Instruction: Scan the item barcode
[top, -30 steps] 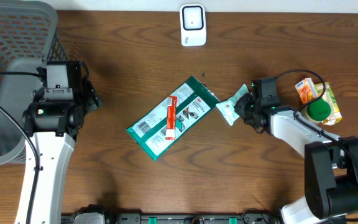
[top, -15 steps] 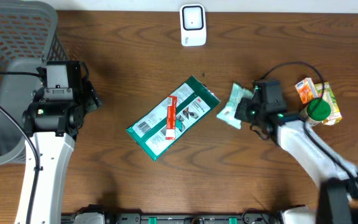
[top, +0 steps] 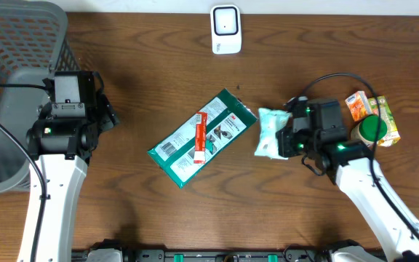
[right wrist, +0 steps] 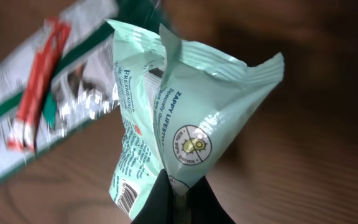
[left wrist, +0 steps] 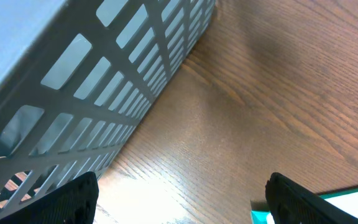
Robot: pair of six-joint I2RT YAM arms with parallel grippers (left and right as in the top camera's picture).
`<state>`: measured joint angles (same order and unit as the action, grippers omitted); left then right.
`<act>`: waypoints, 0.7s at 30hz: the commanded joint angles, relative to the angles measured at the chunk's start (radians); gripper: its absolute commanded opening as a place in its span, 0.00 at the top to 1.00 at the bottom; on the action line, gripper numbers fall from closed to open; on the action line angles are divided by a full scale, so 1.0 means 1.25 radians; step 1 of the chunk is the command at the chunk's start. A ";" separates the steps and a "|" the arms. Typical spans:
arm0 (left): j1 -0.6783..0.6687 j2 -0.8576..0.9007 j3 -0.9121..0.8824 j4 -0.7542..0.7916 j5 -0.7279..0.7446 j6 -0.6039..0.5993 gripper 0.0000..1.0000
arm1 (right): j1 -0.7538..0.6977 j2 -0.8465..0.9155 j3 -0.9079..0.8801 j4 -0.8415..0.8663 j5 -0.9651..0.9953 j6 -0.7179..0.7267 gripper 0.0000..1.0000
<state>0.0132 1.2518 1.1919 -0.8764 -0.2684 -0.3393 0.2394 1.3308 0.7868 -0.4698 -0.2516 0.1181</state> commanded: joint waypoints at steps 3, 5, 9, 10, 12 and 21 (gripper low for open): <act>0.004 -0.003 0.008 -0.002 -0.010 0.007 0.13 | 0.045 0.062 0.002 -0.003 -0.039 -0.108 0.99; 0.004 -0.003 0.008 -0.002 -0.010 0.007 0.13 | 0.052 0.075 0.002 0.001 -0.038 -0.108 0.99; 0.004 -0.003 0.008 -0.002 -0.010 0.007 0.13 | 0.055 0.078 0.003 0.001 -0.027 -0.107 0.99; 0.004 -0.003 0.008 -0.002 -0.010 0.007 0.13 | 0.055 0.076 0.003 0.000 -0.027 -0.107 0.99; 0.004 -0.003 0.008 -0.002 -0.010 0.007 0.13 | 0.055 0.074 0.004 -0.005 -0.027 -0.103 0.99; 0.004 -0.003 0.008 -0.002 -0.010 0.007 0.13 | 0.055 0.069 0.045 -0.103 0.020 -0.084 0.99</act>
<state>0.0132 1.2518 1.1919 -0.8761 -0.2684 -0.3393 0.2985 1.4296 0.7944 -0.5812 -0.2596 0.0109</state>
